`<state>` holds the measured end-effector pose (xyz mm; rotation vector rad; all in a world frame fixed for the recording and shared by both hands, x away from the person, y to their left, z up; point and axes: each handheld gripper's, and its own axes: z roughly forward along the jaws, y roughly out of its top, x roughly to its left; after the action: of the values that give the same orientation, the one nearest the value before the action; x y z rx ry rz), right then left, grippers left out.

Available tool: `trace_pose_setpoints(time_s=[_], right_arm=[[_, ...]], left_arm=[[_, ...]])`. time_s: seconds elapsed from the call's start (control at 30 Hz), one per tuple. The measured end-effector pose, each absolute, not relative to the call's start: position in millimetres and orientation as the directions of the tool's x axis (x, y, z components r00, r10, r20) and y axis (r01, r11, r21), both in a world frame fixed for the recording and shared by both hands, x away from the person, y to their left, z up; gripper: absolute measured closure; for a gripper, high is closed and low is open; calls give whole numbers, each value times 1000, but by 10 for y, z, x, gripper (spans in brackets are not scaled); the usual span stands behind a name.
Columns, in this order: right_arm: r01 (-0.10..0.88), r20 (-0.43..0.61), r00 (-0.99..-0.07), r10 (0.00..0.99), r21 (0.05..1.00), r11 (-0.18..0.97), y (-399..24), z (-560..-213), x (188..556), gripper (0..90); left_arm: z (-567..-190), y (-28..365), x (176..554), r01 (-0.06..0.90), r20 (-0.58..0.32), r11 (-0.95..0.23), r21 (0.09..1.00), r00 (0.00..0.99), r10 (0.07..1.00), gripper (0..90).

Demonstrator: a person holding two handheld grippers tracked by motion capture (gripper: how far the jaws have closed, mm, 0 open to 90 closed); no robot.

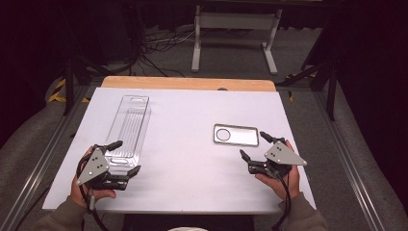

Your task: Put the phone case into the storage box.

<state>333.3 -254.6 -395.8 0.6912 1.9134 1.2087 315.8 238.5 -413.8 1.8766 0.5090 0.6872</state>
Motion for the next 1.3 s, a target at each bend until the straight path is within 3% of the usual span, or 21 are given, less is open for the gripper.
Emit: trace_pose_setpoints(time_s=[0.7, 0.97, 1.03, 1.13, 1.3], right_arm=[[93, -280, -568, 774, 913, 398, -2562, -3954, 3532, 143], [178, -229, -552, 802, 907, 381, -2609, -3913, 3783, 330], [186, -235, -540, 808, 903, 387, -2596, -3902, 3869, 533], [202, -234, -535, 812, 898, 392, -2594, -3886, 3952, 690], [250, -239, -510, 826, 878, 409, -2612, -3855, 4139, 838]], left_arm=[[-4217, 2356, 3095, 72, 218, -411, 909, 757, 615, 70], [-4242, 2369, 3048, 89, 210, -412, 907, 752, 625, 70], [-4250, 2381, 3043, 97, 201, -408, 908, 752, 628, 71], [-4253, 2385, 3033, 97, 209, -417, 904, 750, 627, 71], [-4277, 2381, 3008, 109, 199, -416, 903, 752, 628, 71]])
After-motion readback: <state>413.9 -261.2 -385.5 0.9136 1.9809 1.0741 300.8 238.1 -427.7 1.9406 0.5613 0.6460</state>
